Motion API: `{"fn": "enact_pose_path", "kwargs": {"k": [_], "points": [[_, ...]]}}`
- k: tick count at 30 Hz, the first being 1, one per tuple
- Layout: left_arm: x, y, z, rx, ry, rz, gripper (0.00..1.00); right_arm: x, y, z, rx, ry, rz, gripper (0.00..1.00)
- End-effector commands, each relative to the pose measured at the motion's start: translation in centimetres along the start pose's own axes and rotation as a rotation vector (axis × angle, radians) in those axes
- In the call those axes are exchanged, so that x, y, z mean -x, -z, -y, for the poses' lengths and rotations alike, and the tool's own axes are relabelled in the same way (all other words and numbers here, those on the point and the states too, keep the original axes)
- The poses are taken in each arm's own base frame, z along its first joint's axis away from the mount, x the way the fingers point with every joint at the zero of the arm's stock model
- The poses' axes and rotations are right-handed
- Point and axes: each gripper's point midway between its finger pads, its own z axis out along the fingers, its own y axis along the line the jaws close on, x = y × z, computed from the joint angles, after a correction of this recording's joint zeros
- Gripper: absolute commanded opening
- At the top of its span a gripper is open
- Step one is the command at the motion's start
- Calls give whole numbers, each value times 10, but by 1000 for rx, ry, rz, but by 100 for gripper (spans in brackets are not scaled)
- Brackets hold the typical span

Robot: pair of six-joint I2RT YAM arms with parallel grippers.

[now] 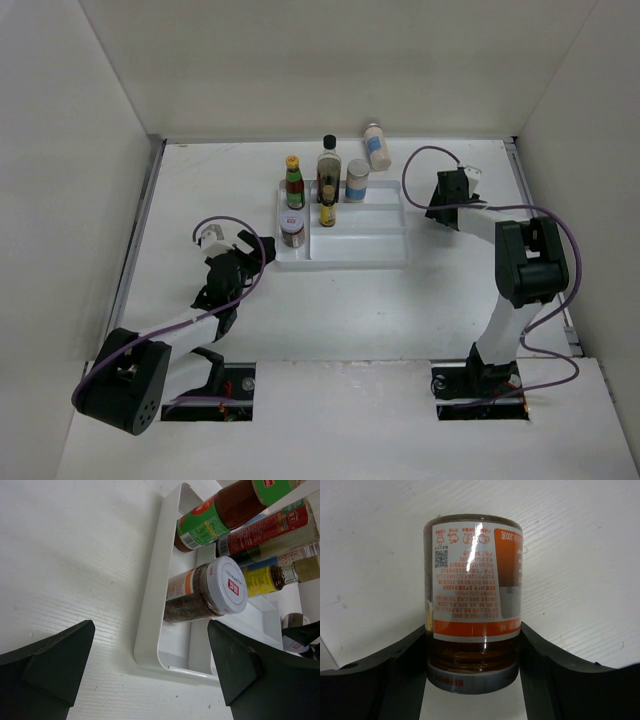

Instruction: Organize the condiment bottles

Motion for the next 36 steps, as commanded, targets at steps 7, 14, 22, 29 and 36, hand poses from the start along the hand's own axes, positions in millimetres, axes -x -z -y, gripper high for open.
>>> {"fn": "enact_pose_path", "kwargs": {"k": [7, 14, 22, 29, 36], "points": [[17, -2, 14, -44, 26, 56, 100, 60, 47, -13, 87, -88, 168, 41], [18, -1, 15, -49, 27, 59, 100, 70, 128, -53, 326, -185, 240, 42], [20, 0, 16, -52, 30, 66, 100, 62, 190, -110, 680, -314, 151, 41], [21, 0, 16, -52, 29, 68, 100, 50, 201, -169, 772, -234, 99, 40], [20, 0, 15, -50, 28, 66, 100, 40, 206, -224, 764, -104, 135, 40]]}}
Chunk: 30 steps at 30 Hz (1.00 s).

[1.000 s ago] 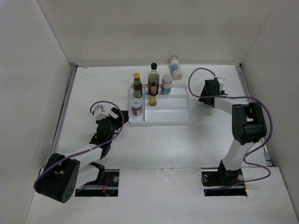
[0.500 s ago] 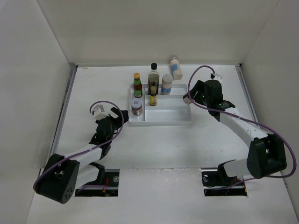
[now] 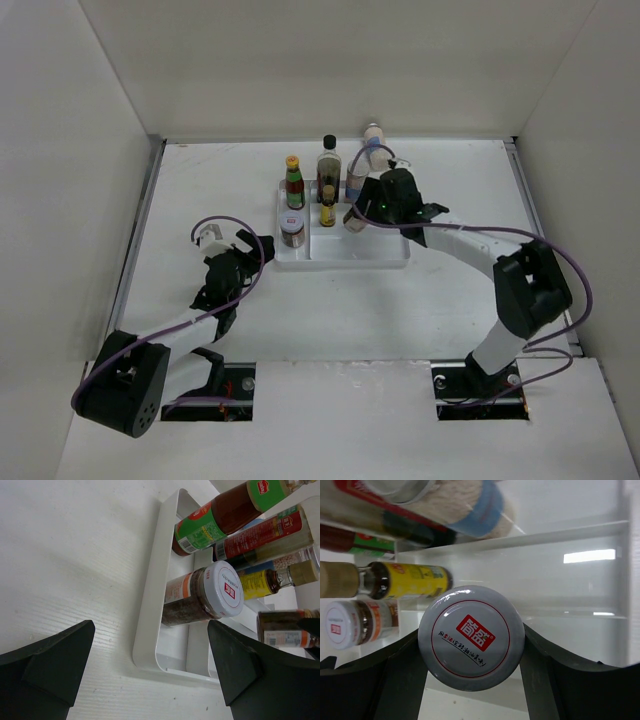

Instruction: Organize the condiment bottles

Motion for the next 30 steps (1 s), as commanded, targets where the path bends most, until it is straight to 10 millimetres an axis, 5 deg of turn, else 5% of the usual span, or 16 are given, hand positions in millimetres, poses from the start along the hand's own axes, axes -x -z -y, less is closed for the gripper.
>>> {"fn": "enact_pose_path", "kwargs": {"k": [1, 6, 15, 20, 26, 30], "points": [[15, 0, 13, -45, 22, 53, 100, 63, 7, -66, 129, 28, 200, 39], [15, 0, 13, -44, 21, 52, 100, 62, -15, -74, 72, 98, 225, 39], [14, -1, 11, -38, 20, 47, 100, 58, -24, -52, -97, 233, 252, 39], [13, -2, 11, -39, 21, 46, 100, 40, -41, -41, -130, 281, 191, 43], [15, -1, 12, -38, 22, 51, 100, 24, -56, -36, -135, 305, 151, 54], [14, -2, 11, -38, 20, 49, 100, 34, -40, -41, -117, 310, 172, 83]]}}
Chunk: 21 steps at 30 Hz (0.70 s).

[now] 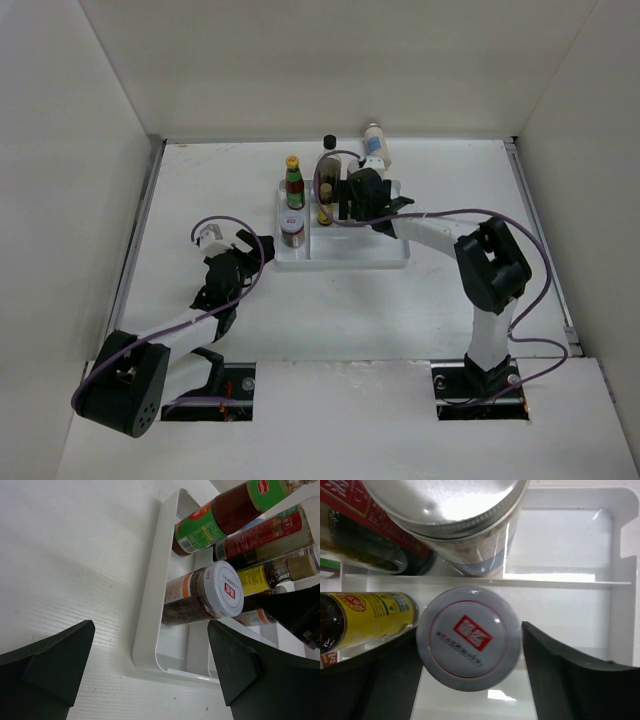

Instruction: Organize the condiment bottles

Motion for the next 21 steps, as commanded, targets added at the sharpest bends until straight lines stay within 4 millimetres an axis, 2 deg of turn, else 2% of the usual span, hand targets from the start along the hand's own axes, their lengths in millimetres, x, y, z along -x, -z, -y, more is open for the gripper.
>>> {"fn": "enact_pose_path", "kwargs": {"k": [1, 5, 8, 11, 14, 17, 18, 20, 21], "points": [[14, -2, 11, -38, 21, 50, 100, 56, 31, -14, 59, -26, 143, 89], [14, -2, 11, -38, 21, 50, 100, 76, 74, -2, 82, 1, 198, 100], [14, -2, 10, -35, 20, 50, 100, 91, 103, 9, 97, -12, 251, 100], [15, -2, 11, -36, 21, 51, 100, 121, 111, 34, 71, -85, 328, 100], [16, -1, 12, -39, 20, 55, 100, 149, 95, 49, 65, -128, 364, 100], [19, 0, 11, -40, 20, 67, 100, 176, 49, 64, 70, -140, 342, 100], [20, 1, 12, -41, 20, 72, 100, 180, 37, 68, 71, -139, 331, 95], [23, 2, 11, -40, 20, 86, 100, 193, -1, 80, 68, -135, 305, 79], [24, 2, 11, -37, 19, 89, 100, 195, -14, 83, 71, -134, 294, 76]]}}
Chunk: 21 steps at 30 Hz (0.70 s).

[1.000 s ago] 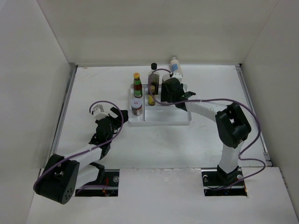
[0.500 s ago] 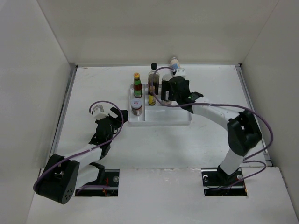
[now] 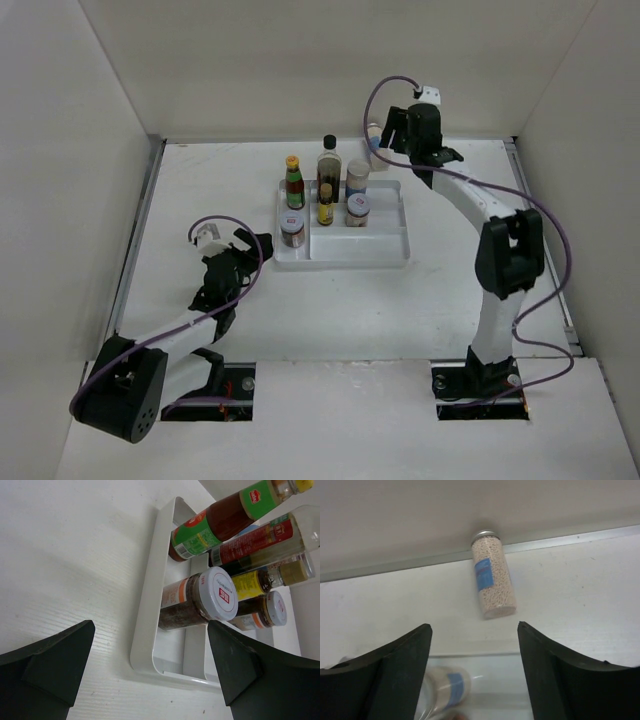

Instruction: Organize the condiment bottles

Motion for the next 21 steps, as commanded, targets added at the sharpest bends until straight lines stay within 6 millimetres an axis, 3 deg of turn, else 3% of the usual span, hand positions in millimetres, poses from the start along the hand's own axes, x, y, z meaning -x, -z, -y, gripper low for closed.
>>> {"fn": "enact_pose_path", "kwargs": {"k": [1, 4, 8, 21], "points": [[18, 1, 8, -29, 12, 71, 100, -5, -45, 3, 67, 17, -54, 73], [19, 0, 5, -15, 4, 77, 100, -13, -81, 0, 123, 24, -74, 73], [16, -2, 2, -2, -6, 71, 100, -30, -112, 11, 110, 22, -89, 81], [16, -4, 0, 5, -7, 78, 100, -89, -146, 22, 68, 18, -190, 87]]}}
